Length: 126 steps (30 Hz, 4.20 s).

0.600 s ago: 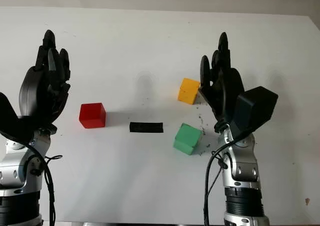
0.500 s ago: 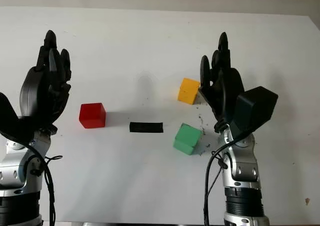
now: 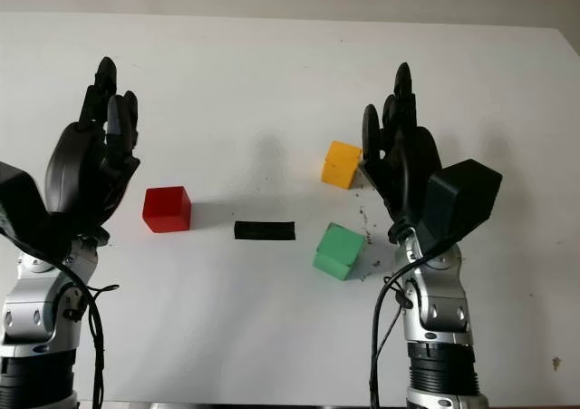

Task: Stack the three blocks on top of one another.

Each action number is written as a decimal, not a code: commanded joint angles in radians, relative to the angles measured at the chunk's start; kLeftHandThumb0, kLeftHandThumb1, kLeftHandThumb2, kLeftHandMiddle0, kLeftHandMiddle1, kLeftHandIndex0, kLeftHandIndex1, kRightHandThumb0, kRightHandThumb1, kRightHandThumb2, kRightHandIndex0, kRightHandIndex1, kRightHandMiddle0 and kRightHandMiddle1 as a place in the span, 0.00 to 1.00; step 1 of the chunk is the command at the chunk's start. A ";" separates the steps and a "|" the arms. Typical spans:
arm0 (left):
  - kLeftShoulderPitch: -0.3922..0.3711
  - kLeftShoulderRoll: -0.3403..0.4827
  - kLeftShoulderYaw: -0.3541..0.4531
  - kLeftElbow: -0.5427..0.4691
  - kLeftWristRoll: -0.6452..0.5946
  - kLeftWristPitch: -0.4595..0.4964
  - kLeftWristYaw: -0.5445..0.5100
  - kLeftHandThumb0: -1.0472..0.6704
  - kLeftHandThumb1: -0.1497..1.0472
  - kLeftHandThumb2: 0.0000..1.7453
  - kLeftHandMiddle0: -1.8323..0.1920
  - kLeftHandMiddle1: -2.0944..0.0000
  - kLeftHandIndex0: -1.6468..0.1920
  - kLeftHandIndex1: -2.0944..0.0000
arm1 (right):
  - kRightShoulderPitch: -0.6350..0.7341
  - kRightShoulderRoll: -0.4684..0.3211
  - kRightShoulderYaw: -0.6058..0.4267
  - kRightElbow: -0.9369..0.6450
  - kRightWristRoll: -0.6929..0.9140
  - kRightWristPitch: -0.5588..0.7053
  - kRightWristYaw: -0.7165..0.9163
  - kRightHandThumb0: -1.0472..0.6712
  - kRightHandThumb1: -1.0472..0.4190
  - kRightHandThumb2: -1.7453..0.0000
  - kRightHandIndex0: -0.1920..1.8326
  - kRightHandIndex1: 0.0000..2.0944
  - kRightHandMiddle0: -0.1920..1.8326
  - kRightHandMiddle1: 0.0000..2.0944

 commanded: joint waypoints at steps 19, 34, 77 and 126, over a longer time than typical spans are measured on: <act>0.111 0.490 -0.048 -0.318 0.445 0.081 -0.351 0.15 0.88 0.02 0.90 0.98 0.71 0.96 | 0.009 -0.005 0.008 -0.017 -0.013 -0.010 -0.017 0.22 0.00 0.62 0.00 0.00 0.00 0.00; 0.127 0.557 -0.123 -0.318 0.644 0.047 -0.473 0.14 0.87 0.03 0.91 0.98 0.72 0.97 | 0.022 -0.003 0.009 -0.040 0.002 0.009 -0.018 0.23 0.00 0.62 0.00 0.00 0.00 0.00; 0.136 0.443 -0.225 -0.097 0.899 -0.209 -0.120 0.38 1.00 0.08 0.72 0.95 0.75 0.38 | 0.021 -0.006 0.014 -0.030 -0.006 -0.002 -0.012 0.23 0.00 0.63 0.00 0.00 0.00 0.00; 0.009 0.018 -0.365 -0.012 0.485 -0.173 -0.143 0.39 1.00 0.10 0.83 0.99 0.85 0.18 | 0.054 0.009 0.018 -0.060 0.003 0.013 -0.017 0.23 0.00 0.65 0.00 0.00 0.00 0.00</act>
